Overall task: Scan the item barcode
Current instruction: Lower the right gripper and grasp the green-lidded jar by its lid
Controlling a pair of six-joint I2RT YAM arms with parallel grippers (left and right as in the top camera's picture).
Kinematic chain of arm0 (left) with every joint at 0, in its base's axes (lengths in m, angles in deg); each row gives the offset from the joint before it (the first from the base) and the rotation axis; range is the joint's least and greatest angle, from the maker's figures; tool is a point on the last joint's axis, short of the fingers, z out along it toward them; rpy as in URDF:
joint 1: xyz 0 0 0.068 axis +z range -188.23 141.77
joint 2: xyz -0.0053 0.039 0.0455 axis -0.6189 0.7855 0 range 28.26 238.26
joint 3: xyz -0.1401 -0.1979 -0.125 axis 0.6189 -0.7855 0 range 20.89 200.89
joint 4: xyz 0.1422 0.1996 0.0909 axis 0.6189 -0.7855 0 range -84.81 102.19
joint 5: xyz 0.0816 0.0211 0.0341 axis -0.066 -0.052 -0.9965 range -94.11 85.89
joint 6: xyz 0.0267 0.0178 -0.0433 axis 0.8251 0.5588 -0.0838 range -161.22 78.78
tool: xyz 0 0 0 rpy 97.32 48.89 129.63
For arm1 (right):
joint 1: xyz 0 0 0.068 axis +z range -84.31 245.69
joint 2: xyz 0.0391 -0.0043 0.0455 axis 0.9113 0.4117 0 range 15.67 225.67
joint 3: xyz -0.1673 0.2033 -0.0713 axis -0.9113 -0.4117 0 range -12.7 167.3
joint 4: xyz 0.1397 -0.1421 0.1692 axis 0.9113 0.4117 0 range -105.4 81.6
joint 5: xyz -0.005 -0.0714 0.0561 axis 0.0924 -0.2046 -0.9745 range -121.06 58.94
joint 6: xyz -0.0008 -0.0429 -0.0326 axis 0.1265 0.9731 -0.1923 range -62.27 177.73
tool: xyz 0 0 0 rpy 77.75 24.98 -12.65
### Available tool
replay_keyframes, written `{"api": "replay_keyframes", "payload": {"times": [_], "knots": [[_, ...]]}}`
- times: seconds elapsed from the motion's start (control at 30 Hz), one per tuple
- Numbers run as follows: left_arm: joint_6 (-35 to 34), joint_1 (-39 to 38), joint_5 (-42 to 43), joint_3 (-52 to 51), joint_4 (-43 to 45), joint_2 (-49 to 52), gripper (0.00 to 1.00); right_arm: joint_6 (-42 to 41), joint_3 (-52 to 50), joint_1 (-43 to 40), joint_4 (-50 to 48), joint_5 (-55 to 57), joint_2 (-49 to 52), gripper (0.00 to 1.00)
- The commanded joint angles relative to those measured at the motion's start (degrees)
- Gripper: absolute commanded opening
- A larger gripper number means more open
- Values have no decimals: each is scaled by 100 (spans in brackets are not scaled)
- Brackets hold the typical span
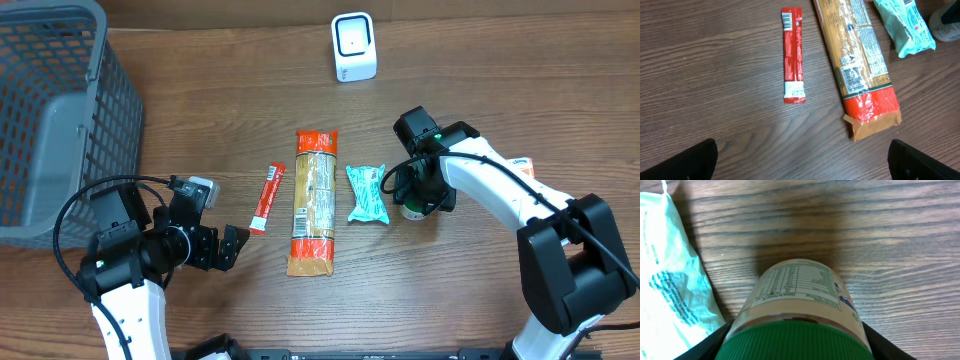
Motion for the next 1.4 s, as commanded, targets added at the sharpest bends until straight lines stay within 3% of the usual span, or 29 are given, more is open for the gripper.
{"api": "replay_keyframes", "payload": {"times": [0.0,0.33,0.5,1.23,1.37], "knots": [[107,46,7,79,7,24,100,-116,-37,4,-13,-103,0,62],[107,48,7,79,7,24,99,1021,-37,4,-13,374,0,63],[109,46,7,79,7,24,100,625,-37,4,22,289,0,77],[107,48,7,79,7,24,99,166,-37,4,-92,13,0,76],[107,46,7,79,7,24,99,166,-37,4,-98,11,0,88]]}}
